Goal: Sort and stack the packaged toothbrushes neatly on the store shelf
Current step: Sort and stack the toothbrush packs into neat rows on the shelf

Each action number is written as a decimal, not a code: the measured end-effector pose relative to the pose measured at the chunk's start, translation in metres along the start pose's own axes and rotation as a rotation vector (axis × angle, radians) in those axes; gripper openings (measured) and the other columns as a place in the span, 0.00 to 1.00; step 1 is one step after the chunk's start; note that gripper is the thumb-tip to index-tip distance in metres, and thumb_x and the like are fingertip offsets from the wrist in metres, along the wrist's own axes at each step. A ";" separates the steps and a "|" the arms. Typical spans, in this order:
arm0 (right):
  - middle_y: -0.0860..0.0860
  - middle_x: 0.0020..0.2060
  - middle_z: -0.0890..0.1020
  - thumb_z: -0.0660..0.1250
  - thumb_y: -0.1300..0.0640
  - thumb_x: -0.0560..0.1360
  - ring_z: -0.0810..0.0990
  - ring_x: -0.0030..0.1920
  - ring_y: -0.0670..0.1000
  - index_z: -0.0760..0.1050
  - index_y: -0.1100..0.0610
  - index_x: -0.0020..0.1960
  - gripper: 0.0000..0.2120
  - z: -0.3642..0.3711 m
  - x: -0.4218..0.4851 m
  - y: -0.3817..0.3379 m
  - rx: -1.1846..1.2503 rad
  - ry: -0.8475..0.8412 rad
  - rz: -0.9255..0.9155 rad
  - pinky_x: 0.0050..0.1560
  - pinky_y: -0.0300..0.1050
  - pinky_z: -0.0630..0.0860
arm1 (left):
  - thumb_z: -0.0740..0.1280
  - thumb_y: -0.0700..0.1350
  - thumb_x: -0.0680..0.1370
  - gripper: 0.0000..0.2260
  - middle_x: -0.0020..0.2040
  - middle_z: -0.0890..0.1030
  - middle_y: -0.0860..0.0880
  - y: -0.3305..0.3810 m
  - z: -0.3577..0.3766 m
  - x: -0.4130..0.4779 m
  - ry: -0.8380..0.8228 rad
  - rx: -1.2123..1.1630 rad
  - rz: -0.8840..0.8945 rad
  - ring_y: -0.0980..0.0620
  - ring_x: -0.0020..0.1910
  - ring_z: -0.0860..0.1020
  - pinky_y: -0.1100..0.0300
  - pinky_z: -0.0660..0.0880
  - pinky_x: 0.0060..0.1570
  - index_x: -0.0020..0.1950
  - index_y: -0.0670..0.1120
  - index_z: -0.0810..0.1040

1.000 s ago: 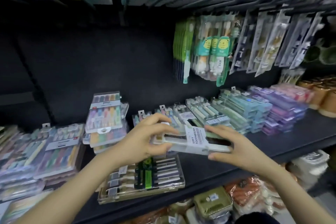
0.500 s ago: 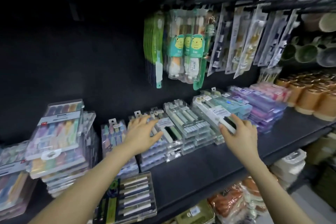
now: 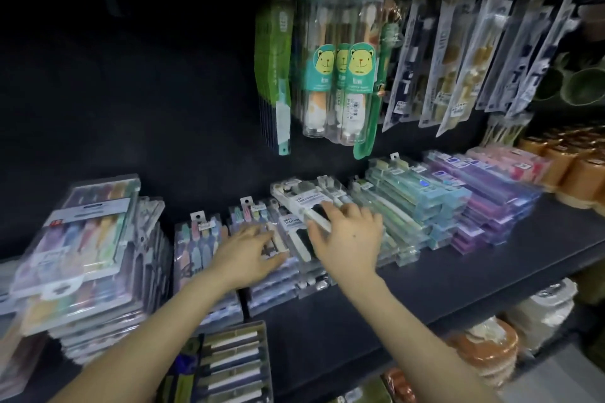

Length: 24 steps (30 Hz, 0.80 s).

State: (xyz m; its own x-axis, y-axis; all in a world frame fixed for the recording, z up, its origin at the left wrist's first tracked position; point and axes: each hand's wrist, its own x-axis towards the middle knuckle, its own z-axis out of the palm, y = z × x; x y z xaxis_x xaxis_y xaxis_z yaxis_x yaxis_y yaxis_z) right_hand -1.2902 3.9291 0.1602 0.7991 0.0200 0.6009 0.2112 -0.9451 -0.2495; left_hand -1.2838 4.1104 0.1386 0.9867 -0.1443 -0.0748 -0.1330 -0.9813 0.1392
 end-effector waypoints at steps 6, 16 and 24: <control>0.56 0.48 0.80 0.53 0.41 0.78 0.71 0.52 0.57 0.79 0.58 0.50 0.24 0.030 0.003 -0.029 -0.255 -0.231 0.006 0.54 0.54 0.61 | 0.52 0.65 0.79 0.31 0.79 0.48 0.49 -0.011 -0.001 -0.010 -0.081 -0.020 -0.024 0.48 0.78 0.46 0.46 0.40 0.73 0.78 0.52 0.53; 0.57 0.49 0.83 0.64 0.49 0.75 0.78 0.49 0.61 0.83 0.59 0.49 0.16 -0.007 -0.015 -0.050 0.176 0.043 -0.012 0.53 0.54 0.65 | 0.62 0.53 0.80 0.20 0.65 0.74 0.49 -0.002 -0.038 -0.058 0.204 -0.328 0.106 0.52 0.62 0.73 0.63 0.67 0.57 0.70 0.48 0.71; 0.52 0.44 0.82 0.63 0.56 0.76 0.79 0.45 0.54 0.82 0.58 0.47 0.10 -0.070 -0.047 -0.170 0.756 0.115 -0.271 0.49 0.51 0.73 | 0.63 0.50 0.77 0.12 0.44 0.81 0.55 -0.102 -0.052 -0.230 0.760 -0.430 0.014 0.62 0.45 0.76 0.71 0.70 0.48 0.48 0.45 0.84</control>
State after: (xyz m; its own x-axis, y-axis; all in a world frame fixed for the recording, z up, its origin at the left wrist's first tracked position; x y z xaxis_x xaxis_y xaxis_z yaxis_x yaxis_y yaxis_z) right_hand -1.4031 4.0655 0.2274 0.6112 0.1437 0.7783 0.7453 -0.4354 -0.5049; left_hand -1.4923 4.2504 0.1934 0.8006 0.1185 0.5873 -0.2499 -0.8249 0.5070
